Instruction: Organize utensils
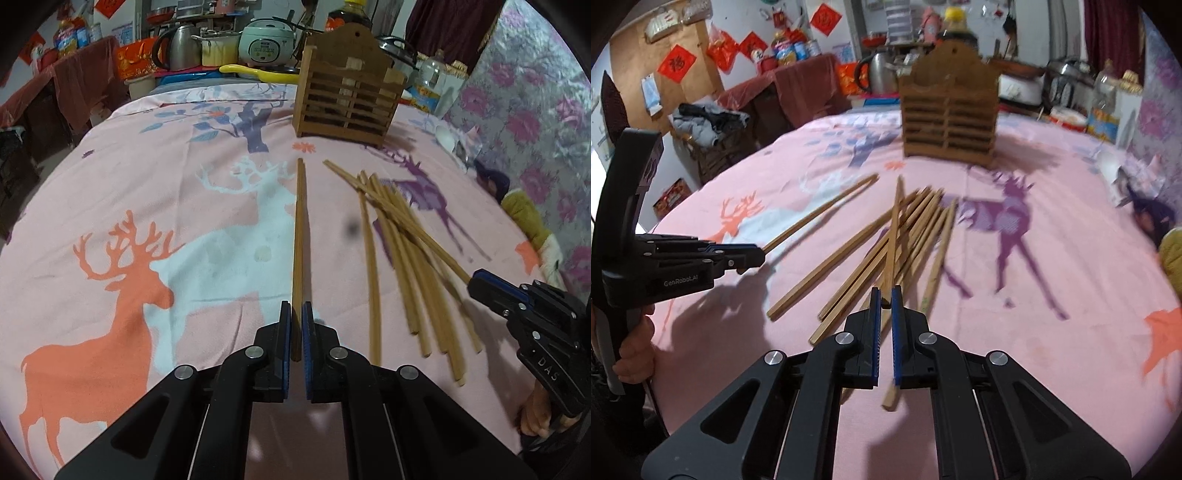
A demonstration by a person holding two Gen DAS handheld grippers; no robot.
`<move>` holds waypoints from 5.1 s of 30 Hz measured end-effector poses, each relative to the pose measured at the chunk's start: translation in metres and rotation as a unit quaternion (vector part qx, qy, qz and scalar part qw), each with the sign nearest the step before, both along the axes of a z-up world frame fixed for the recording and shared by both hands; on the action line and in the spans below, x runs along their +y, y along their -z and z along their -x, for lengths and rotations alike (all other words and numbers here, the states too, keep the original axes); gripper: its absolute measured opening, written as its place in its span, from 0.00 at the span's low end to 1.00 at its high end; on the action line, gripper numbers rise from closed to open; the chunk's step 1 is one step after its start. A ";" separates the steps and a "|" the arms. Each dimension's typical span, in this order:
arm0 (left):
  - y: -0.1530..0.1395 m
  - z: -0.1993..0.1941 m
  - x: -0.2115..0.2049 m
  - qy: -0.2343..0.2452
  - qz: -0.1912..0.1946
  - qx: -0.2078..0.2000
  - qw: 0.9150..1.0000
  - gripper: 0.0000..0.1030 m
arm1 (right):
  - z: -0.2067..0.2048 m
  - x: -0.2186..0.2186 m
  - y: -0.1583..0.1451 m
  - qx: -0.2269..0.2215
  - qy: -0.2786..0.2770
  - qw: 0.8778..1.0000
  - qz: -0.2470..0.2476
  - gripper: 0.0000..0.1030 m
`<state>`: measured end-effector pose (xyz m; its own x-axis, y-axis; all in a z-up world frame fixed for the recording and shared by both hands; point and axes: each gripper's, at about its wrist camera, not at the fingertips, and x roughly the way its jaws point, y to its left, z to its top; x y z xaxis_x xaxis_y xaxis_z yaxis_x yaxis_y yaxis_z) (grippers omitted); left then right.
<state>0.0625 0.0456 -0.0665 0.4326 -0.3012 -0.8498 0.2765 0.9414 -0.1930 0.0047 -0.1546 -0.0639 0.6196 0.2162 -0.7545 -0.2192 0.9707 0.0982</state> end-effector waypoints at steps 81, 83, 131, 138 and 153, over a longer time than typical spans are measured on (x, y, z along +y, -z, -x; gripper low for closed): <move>-0.175 -0.227 -0.119 -0.074 0.009 -0.254 0.964 0.06 | -0.214 -0.046 -0.135 -0.160 0.108 0.981 0.023 0.11; -0.165 -0.226 -0.109 -0.079 0.014 -0.239 0.968 0.15 | -0.210 -0.051 -0.130 -0.151 0.110 0.982 0.013 0.12; 0.019 -0.021 -0.082 0.069 -0.110 -0.012 0.991 0.43 | -0.014 -0.061 -0.007 -0.028 0.128 0.991 0.035 0.85; 0.019 -0.041 -0.053 -0.020 -0.100 -0.001 0.995 0.19 | -0.014 -0.061 -0.005 -0.020 0.114 0.993 0.016 0.83; 0.019 -0.030 -0.045 -0.027 -0.114 -0.001 0.993 0.63 | -0.011 -0.012 0.024 0.060 -0.013 0.998 0.026 0.59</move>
